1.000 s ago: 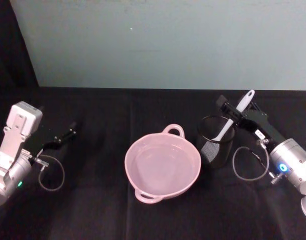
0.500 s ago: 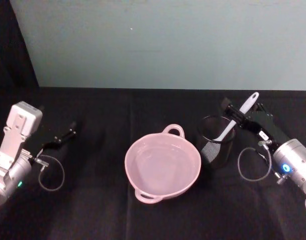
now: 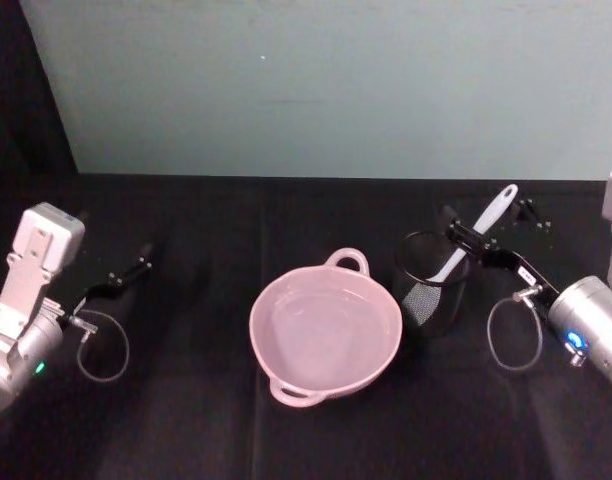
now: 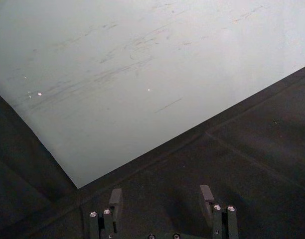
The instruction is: Use the one hand to pick up the spoon and stir the clear water in the bowl.
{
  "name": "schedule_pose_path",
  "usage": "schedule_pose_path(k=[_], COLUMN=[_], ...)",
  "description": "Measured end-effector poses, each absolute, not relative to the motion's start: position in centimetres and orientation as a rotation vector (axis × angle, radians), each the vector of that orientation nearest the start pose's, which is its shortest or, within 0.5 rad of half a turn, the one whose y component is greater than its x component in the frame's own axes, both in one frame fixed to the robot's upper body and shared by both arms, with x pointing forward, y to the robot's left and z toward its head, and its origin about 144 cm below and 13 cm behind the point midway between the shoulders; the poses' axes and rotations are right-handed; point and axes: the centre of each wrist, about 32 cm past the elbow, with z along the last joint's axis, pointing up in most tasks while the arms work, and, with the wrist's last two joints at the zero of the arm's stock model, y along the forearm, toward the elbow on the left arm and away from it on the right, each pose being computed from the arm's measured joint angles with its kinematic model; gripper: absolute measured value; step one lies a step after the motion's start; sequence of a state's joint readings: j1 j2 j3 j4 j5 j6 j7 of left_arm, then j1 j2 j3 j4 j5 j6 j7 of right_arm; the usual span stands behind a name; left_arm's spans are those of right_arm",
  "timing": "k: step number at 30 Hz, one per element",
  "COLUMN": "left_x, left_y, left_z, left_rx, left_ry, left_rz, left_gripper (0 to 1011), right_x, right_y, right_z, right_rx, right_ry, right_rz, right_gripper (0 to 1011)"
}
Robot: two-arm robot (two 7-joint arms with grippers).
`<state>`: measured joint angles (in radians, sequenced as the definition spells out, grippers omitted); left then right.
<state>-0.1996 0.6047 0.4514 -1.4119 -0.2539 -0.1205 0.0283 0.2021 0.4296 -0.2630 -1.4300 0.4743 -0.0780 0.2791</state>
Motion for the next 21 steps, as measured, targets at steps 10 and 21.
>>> schedule_pose_path(k=[10,21], left_x=[48.9,48.9], left_y=[31.0,31.0], left_z=[114.0,114.0], left_rx=[0.304,0.304], left_ry=[-0.285,-0.285], left_rz=[1.248,1.248], left_gripper=[1005,1005], right_x=[48.3,47.9], right_y=[-29.0,-29.5], right_z=[117.1,116.6], right_rx=[-0.044,-0.061], right_ry=[-0.158,-0.19], right_rz=[-1.152,-1.192], right_gripper=[1002,1002])
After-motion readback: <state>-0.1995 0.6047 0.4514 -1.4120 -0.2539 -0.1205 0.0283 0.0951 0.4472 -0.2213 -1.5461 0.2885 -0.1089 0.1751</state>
